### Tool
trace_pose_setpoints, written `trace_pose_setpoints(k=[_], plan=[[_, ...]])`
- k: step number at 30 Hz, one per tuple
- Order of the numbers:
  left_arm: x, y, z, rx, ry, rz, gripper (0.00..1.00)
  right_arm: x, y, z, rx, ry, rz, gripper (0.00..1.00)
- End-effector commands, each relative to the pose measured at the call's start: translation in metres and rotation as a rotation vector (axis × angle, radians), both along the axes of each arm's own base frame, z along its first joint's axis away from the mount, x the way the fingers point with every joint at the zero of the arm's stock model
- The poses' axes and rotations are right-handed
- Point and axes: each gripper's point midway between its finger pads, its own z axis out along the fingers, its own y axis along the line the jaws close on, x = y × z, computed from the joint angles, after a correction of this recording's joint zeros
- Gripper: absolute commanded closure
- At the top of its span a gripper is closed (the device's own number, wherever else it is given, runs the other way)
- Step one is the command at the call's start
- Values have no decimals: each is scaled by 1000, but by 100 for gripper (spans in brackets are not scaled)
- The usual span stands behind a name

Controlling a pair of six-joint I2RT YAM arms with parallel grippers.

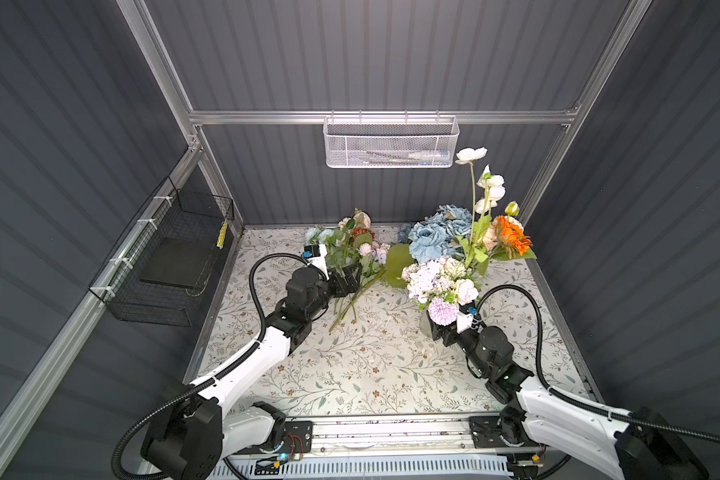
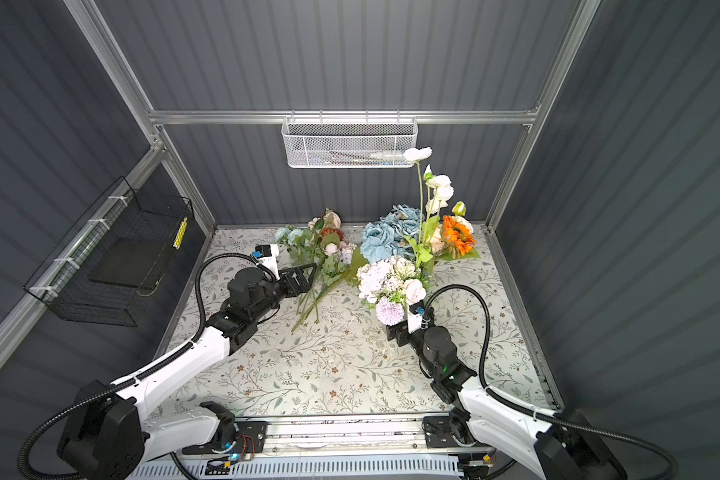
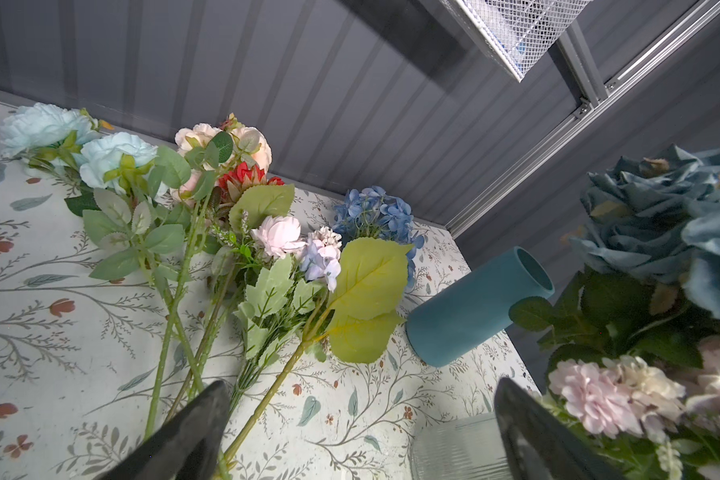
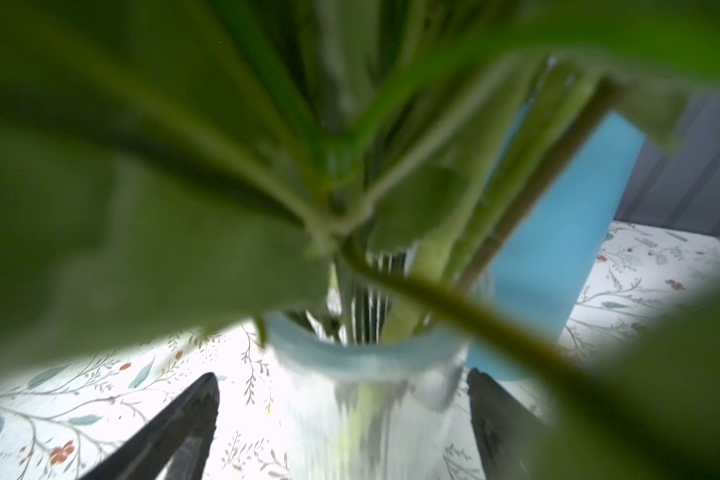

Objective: Arrange the flowers into the vase
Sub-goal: 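Draw the right gripper back from the vase toward the robot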

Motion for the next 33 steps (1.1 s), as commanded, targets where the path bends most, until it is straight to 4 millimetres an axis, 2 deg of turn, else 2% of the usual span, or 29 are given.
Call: trace_pose_setpoints(k=[1,7,16,26,33], plan=[[-3,3,6,-13,-10,4,1,13,0,34,36,-110,-33,5],[-2,1,7,-9,-15,-4,1,25,-6,34,53,-130,-91,3],[-1,5,5,12,-18,10,1,39,4,28,80,-133,-85,7],[-3,10,7,31,-32,25,1,40,6,22,76,-139,-78,21],[-4,10,3,36,-32,22,1,35,-1,17,69,-138,-94,39]])
